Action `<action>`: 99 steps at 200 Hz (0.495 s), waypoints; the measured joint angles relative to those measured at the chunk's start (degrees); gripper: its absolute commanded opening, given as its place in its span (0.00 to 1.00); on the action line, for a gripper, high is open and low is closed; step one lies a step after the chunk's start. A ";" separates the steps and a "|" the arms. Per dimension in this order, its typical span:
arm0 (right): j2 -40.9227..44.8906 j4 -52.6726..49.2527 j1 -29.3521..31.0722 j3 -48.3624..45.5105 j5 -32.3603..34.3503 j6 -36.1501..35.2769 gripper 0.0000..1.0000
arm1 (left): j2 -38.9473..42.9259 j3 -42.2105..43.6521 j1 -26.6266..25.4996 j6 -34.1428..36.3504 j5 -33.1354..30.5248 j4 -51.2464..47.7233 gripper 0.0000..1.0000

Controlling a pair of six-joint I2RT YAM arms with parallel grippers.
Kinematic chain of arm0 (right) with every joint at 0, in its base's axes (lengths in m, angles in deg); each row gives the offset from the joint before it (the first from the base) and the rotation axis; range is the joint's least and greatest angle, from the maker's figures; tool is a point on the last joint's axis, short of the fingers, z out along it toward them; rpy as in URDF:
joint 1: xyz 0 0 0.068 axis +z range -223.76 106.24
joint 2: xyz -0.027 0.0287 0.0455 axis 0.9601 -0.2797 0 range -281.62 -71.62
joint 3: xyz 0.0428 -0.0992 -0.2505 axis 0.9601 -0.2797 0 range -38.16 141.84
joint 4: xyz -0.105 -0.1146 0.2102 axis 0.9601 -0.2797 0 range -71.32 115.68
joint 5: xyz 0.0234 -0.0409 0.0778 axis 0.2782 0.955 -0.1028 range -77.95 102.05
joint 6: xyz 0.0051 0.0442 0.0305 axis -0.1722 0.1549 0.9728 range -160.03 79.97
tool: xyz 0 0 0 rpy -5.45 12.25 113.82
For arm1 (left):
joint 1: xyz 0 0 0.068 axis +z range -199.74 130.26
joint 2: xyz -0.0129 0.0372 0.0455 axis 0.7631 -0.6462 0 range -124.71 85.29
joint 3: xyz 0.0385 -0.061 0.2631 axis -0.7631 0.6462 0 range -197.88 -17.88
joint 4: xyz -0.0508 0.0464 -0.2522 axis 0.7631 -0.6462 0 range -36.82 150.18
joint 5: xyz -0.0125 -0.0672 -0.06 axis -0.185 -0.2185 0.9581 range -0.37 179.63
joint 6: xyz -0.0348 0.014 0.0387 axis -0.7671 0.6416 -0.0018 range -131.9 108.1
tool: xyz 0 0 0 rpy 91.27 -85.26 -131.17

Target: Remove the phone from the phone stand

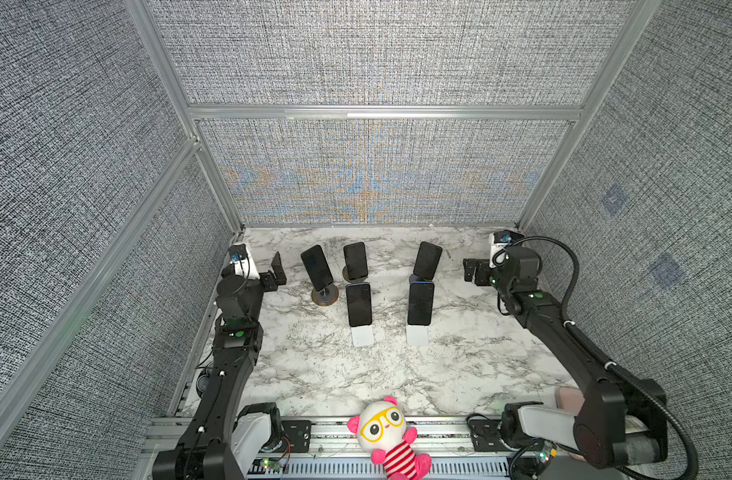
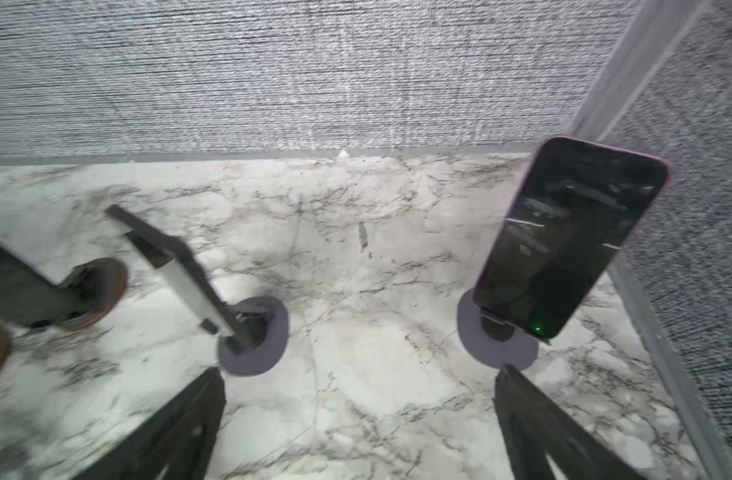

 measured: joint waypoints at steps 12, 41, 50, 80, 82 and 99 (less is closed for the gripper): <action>-0.15 -6.43 0.31 3.06 -3.30 0.63 0.99 | -1.09 -3.19 0.00 -0.87 4.96 -4.76 0.92; -0.42 -17.42 0.28 8.28 -12.39 0.66 0.99 | -5.99 -5.97 0.00 -2.32 16.72 -11.26 0.82; -0.13 -19.63 0.31 8.92 -15.19 0.59 0.99 | -7.56 -6.05 0.00 -2.54 19.58 -11.91 0.80; 0.48 -24.39 0.31 9.90 -22.88 -0.31 0.99 | -13.31 -7.08 0.00 -3.10 27.74 -11.19 0.72; 0.50 -24.65 0.31 9.99 -23.39 -0.35 0.99 | -13.77 -7.15 0.00 -3.17 28.20 -11.06 0.72; 0.50 -26.25 0.31 10.64 -27.15 -0.96 0.99 | -17.44 -7.93 0.00 -3.63 31.06 -9.90 0.67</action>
